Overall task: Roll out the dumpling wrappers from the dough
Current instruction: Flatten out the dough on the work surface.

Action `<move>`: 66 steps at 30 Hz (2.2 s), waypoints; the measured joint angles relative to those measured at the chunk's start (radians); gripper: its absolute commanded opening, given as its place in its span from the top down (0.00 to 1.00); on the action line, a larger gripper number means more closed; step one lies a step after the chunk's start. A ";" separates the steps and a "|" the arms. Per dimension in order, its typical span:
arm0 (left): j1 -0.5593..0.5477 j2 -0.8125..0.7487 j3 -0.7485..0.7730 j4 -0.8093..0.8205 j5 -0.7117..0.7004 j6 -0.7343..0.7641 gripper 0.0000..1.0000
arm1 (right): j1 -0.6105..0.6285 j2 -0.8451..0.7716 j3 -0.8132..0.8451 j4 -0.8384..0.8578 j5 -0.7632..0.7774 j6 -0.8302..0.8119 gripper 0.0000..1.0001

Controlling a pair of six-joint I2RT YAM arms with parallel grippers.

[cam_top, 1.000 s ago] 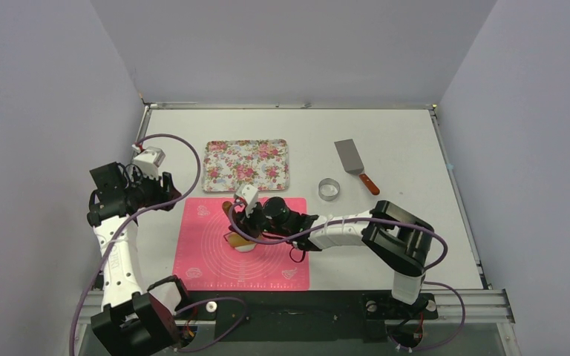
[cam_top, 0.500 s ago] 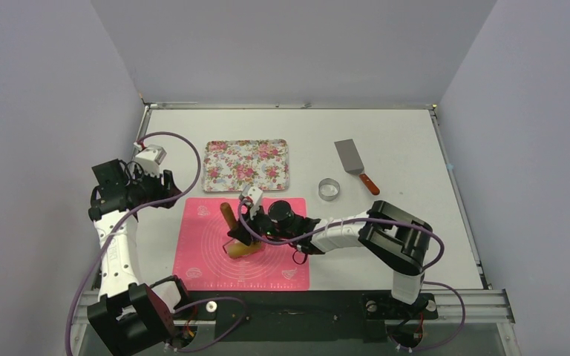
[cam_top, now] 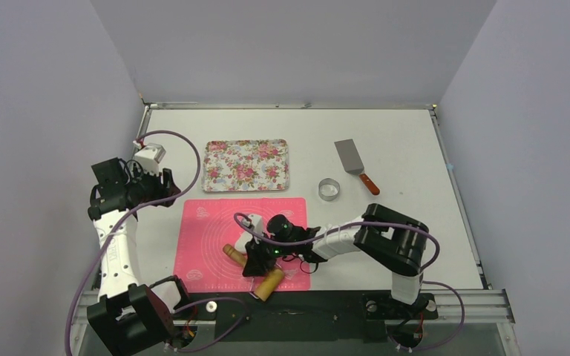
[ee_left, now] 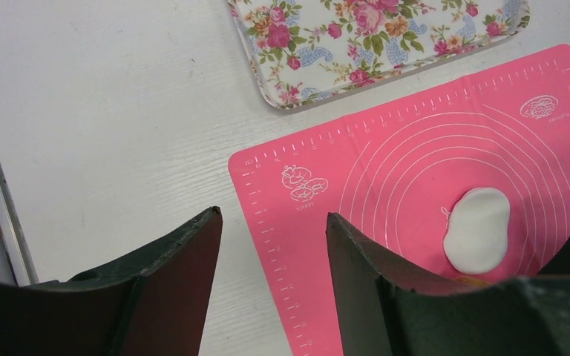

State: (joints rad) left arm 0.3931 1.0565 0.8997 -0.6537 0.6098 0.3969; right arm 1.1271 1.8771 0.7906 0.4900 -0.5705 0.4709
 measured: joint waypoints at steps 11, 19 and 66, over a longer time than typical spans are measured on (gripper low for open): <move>-0.020 -0.015 0.045 -0.016 -0.004 -0.002 0.48 | -0.031 -0.153 -0.011 -0.230 0.043 -0.044 1.00; -0.093 -0.025 0.079 -0.032 -0.008 -0.022 0.48 | -0.063 -0.351 -0.061 -0.224 0.124 -0.060 1.00; -0.660 0.036 0.027 0.248 0.238 -0.506 1.00 | -0.060 -0.352 0.018 0.001 0.450 -0.144 0.93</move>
State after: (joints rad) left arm -0.2665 1.0924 0.9264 -0.4061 0.8482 -0.1089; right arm 1.0672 1.5246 0.8089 0.4908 -0.1204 0.3271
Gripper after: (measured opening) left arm 0.300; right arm 0.309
